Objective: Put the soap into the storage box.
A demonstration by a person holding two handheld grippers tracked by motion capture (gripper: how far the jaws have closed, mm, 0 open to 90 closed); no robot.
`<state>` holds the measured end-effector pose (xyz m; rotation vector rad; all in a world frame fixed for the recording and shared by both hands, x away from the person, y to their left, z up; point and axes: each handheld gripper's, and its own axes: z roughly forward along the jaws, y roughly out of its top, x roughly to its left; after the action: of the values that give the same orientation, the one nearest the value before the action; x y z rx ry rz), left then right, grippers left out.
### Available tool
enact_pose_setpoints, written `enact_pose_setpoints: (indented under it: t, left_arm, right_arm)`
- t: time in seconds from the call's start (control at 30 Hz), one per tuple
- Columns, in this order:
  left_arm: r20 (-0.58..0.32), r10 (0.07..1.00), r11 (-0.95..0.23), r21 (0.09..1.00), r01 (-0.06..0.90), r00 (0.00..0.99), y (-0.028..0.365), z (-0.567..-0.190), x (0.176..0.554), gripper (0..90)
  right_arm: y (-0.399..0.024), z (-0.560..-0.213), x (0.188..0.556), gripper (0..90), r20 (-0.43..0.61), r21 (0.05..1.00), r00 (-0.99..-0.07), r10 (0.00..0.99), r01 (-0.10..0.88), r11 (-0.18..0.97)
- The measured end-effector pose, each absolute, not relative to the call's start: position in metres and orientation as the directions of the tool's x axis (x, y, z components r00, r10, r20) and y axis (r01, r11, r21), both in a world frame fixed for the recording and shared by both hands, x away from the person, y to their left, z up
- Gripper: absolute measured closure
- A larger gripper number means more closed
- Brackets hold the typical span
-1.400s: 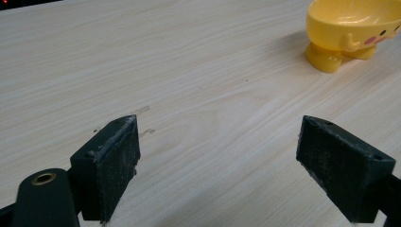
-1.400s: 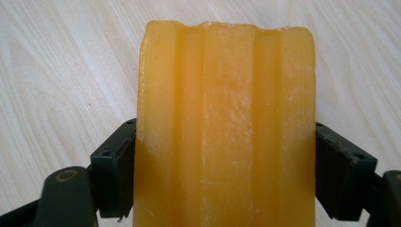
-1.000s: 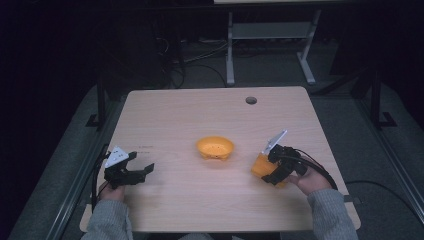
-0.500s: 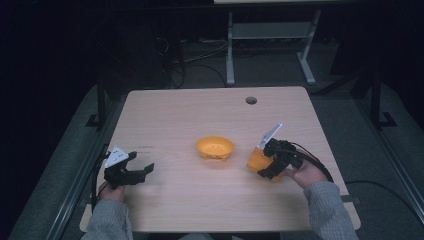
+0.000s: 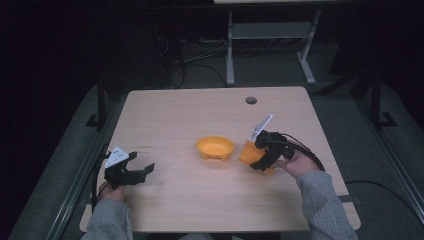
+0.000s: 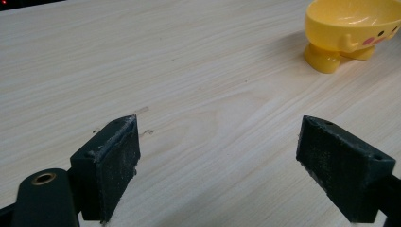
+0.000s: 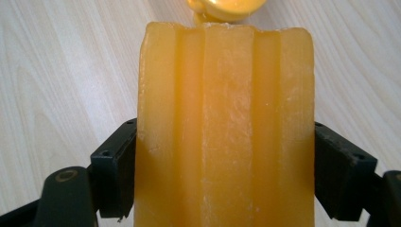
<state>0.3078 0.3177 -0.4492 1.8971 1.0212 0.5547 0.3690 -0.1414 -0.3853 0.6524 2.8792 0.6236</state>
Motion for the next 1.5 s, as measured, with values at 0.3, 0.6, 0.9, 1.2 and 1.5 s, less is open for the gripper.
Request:
enact_pose_setpoints:
  t: [0.3,0.6,0.9,1.2,1.5]
  left_arm:
    - [-0.021,0.828,-0.271,0.859,0.434,0.560,0.318,-0.449,0.308,13.8]
    - [-0.021,0.828,-0.271,0.860,0.433,0.560,0.318,-0.449,0.308,13.8]
    - [-0.021,0.828,-0.271,0.860,0.433,0.560,0.318,-0.449,0.308,13.8]
    - [-0.025,0.829,-0.264,0.863,0.431,0.559,0.319,-0.449,0.309,13.8]
    - [-0.026,0.827,-0.268,0.861,0.433,0.562,0.318,-0.449,0.308,13.8]
  right_arm:
    - [-0.128,-0.382,0.378,21.3,-0.029,0.411,-0.910,0.413,0.366,0.835]
    - [-0.119,-0.377,0.386,21.2,-0.022,0.415,-0.915,0.402,0.358,0.837]
    - [-0.109,-0.374,0.395,21.3,-0.031,0.404,-0.922,0.386,0.341,0.849]
    - [-0.101,-0.368,0.404,21.2,-0.036,0.398,-0.929,0.368,0.324,0.858]
    - [-0.089,-0.364,0.409,21.3,-0.040,0.381,-0.938,0.343,0.303,0.873]
